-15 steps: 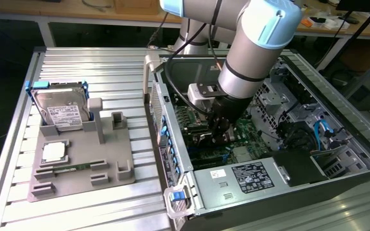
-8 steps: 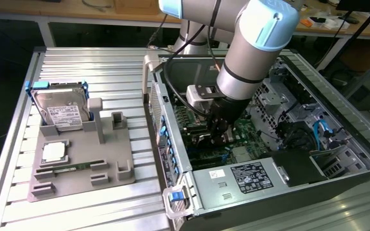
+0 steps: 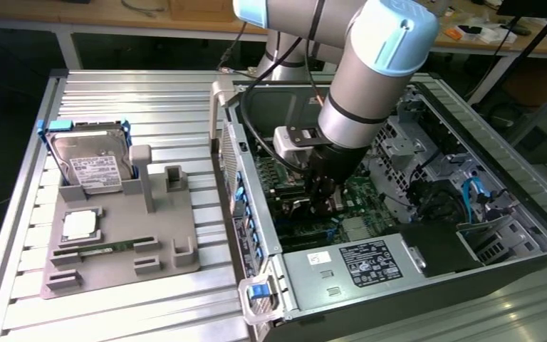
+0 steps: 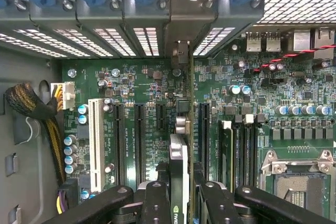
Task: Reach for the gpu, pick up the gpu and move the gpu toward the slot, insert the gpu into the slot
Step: 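Insert the gpu into the slot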
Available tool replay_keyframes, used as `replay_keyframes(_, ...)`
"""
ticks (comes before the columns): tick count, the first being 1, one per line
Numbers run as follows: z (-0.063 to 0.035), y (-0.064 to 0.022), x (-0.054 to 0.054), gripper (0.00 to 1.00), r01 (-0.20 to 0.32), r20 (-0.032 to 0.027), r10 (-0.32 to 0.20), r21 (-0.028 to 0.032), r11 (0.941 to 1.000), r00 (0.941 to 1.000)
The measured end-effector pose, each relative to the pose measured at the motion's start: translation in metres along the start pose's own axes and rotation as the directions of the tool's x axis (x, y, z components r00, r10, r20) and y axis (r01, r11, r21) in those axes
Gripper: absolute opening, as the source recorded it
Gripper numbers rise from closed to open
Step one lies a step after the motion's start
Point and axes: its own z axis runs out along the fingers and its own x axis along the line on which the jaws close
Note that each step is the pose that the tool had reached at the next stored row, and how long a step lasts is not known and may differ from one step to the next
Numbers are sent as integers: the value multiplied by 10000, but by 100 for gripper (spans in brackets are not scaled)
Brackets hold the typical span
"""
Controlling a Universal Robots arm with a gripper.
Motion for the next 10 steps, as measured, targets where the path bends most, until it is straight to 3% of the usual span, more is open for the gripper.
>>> replay_keyframes(4, 10, 3, -2, 28, -8, 21, 8, 10, 10000, 10000)
replay_keyframes(5, 6, 2, -2, 34, -4, 16, 4, 8, 10000, 10000)
replay_keyframes(6, -10, 1, 0, 34, 0, -7, 0, -3, 10000, 10000)
replay_keyframes(10, -139, 5, -1, 34, 0, -3, 0, 8, 10000, 10000)
